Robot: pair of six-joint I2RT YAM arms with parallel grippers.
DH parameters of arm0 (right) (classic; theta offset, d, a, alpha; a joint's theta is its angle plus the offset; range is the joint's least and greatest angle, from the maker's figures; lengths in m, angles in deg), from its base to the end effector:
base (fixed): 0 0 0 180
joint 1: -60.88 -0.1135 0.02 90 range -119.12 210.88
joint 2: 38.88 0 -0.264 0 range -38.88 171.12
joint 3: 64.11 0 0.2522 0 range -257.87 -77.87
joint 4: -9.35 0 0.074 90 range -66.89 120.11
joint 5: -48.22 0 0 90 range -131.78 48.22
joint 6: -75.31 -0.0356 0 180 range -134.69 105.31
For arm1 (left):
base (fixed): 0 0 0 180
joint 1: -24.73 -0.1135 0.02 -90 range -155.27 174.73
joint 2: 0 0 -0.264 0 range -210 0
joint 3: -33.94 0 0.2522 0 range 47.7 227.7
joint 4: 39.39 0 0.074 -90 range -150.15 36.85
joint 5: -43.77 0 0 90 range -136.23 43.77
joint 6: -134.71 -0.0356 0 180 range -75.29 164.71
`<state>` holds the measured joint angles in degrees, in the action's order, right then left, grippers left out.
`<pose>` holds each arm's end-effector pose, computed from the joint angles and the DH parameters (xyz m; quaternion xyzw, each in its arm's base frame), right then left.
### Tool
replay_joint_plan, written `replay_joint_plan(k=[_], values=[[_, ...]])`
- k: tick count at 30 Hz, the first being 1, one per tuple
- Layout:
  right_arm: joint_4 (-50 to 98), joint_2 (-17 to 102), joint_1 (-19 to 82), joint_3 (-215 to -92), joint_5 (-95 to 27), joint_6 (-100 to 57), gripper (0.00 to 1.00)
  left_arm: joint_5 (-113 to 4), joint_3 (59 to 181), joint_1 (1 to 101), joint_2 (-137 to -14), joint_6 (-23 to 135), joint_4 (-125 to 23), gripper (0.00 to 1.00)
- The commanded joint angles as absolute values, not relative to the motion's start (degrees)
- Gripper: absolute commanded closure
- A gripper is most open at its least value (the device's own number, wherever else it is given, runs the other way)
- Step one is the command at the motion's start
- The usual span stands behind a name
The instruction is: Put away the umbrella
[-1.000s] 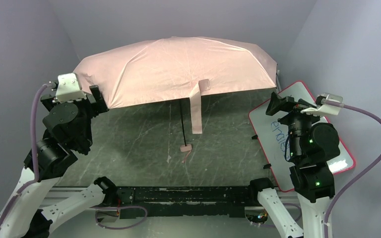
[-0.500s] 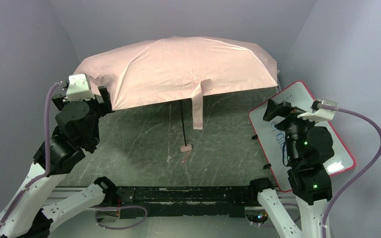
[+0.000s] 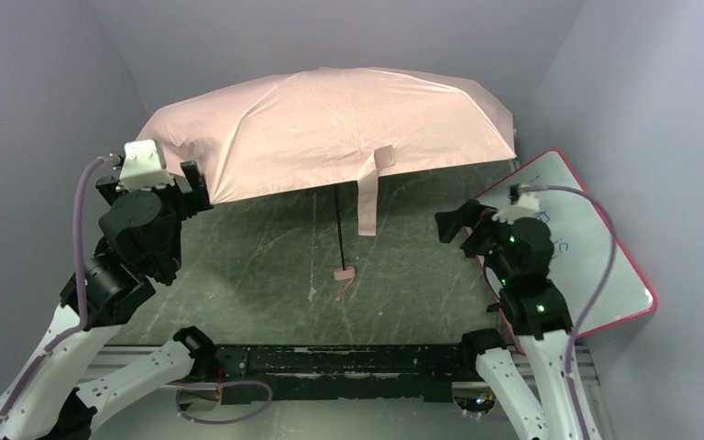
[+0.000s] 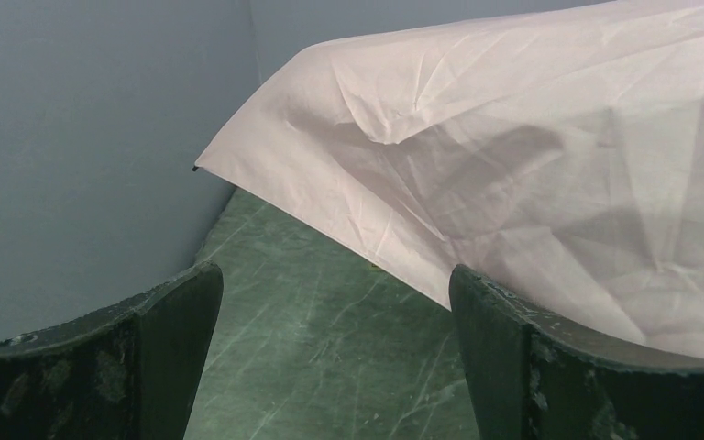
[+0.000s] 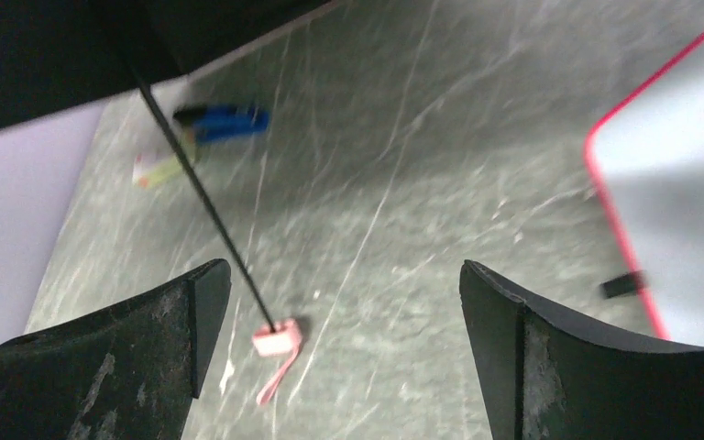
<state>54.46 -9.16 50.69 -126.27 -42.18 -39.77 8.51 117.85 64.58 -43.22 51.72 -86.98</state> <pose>0.1088 0.0193 0.3556 0.1033 0.7739 0.1867 0.5962 0.1052 -0.0499 0.4474 -0.1046 0.7237 0.0815 0.6773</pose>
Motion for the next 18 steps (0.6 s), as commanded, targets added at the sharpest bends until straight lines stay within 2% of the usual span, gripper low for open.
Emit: replay_joint_plan(k=[1,7,12,18], values=[[46.6,-4.7,50.6,-121.2,-24.5,-41.1,0.0,5.4,117.3,64.8,-41.5,52.9,-86.6,0.03],[32.7,-0.4,50.6,-113.5,-15.4,-42.1,0.0,3.6,116.2,64.8,-39.9,54.2,-87.8,0.03],[17.1,9.0,49.2,-108.6,-11.2,-46.6,0.0,1.4,114.4,64.8,-39.0,56.3,-88.3,0.06],[10.7,21.4,36.6,-112.0,-21.1,-42.5,0.0,2.5,114.0,64.8,-38.0,57.0,-89.0,0.05]])
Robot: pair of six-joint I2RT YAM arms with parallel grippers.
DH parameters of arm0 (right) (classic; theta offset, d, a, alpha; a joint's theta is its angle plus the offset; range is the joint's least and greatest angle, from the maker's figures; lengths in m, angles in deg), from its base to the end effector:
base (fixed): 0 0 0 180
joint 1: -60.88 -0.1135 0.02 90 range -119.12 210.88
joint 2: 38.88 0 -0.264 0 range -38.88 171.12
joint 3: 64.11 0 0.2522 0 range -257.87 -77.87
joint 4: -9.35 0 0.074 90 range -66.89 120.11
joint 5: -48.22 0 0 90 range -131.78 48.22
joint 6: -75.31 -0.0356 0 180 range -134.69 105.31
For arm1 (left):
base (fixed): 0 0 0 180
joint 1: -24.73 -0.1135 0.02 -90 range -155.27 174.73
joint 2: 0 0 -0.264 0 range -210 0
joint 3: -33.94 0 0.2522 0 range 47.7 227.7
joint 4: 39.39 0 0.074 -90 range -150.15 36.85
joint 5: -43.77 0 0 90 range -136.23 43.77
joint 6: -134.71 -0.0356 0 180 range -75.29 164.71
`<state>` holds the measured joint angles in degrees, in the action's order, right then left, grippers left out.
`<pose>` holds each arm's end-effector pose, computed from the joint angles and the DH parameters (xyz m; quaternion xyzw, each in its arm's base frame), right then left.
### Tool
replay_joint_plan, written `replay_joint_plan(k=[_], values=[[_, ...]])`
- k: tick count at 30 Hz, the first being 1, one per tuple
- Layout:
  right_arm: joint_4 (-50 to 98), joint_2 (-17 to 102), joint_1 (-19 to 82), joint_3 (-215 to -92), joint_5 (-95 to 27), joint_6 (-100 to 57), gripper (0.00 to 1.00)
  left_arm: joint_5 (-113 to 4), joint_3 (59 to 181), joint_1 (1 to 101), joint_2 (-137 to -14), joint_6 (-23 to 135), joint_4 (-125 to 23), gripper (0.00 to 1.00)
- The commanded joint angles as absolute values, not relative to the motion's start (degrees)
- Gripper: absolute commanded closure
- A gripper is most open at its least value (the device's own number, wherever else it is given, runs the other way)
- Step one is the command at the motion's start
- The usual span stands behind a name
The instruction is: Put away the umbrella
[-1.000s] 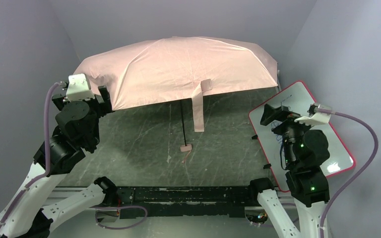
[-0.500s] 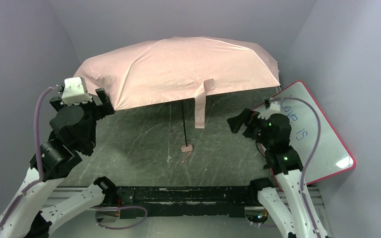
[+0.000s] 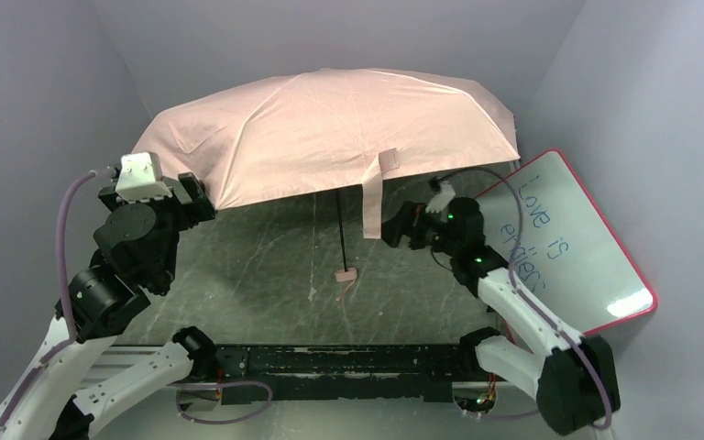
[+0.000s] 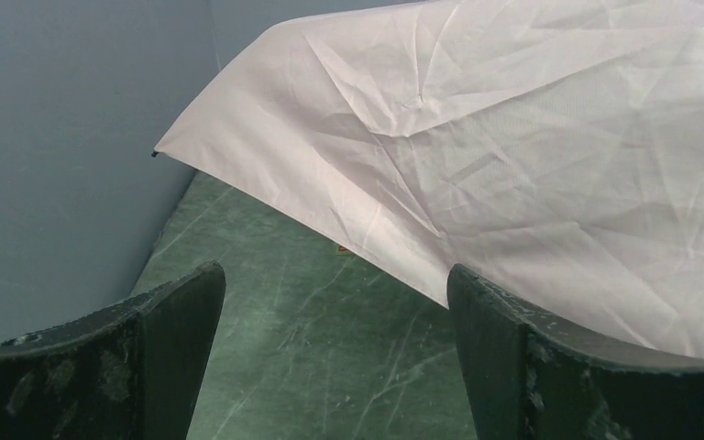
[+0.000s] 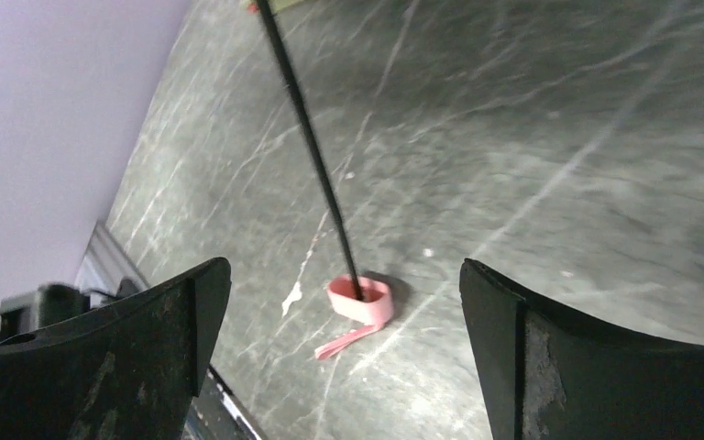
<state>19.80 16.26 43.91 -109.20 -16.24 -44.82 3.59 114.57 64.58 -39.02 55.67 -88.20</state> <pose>0.2029 0.0780 0.2490 -0.0333 0.8105 0.3886 0.4370 0.0939 -0.0430 0.4350 -0.1000 0.7283 0.0281 0.6773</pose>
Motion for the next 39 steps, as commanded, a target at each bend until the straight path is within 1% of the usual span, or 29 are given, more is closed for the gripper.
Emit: replay_joint_plan(k=[1,7,13,15,20,25,27,31,34,37,39], values=[[9.6,23.6,34.4,-112.7,-22.3,-42.0,0.0,2.5,113.9,64.8,-37.8,57.1,-89.0,0.05],[-1.5,37.2,27.1,-115.2,-26.1,-40.8,0.0,2.4,113.6,64.8,-37.1,57.5,-90.0,0.05],[-7.5,50.8,25.5,-121.8,-26.8,-39.3,0.04,1.7,114.2,64.8,-35.9,58.6,-92.3,0.05],[-8.1,54.0,25.4,-124.3,-26.1,-39.0,0.07,1.6,114.3,64.8,-35.4,59.3,-93.1,0.04],[-8.7,59.2,25.2,-129.4,-26.7,-37.3,0.2,2.2,114.7,64.8,-34.4,59.8,-95.0,0.04],[-3.9,63.1,25.3,-137.2,-29.7,-35.8,0.23,2.3,115.8,64.8,-34.3,59.8,-95.8,0.05],[-3.8,64.1,25.3,-139.0,-29.8,-35.4,0.28,2.5,116.0,64.8,-34.1,59.8,-96.1,0.05],[-3.0,65.9,25.3,-142.4,-28.8,-35.8,0.45,2.7,116.6,64.8,-33.7,59.8,-96.7,0.05],[-2.3,66.8,25.3,-144.8,-28.5,-36.8,0.52,3.5,117.0,64.8,-33.2,60.2,-97.8,0.05],[-0.5,67.2,25.3,-147.2,-29.7,-37.9,0.65,3.7,117.1,64.8,-32.6,60.3,-98.4,0.05],[0.1,66.9,25.3,-148.2,-30.3,-38.2,0.71,4.0,117.2,64.8,-32.3,60.7,-99.1,0.05]])
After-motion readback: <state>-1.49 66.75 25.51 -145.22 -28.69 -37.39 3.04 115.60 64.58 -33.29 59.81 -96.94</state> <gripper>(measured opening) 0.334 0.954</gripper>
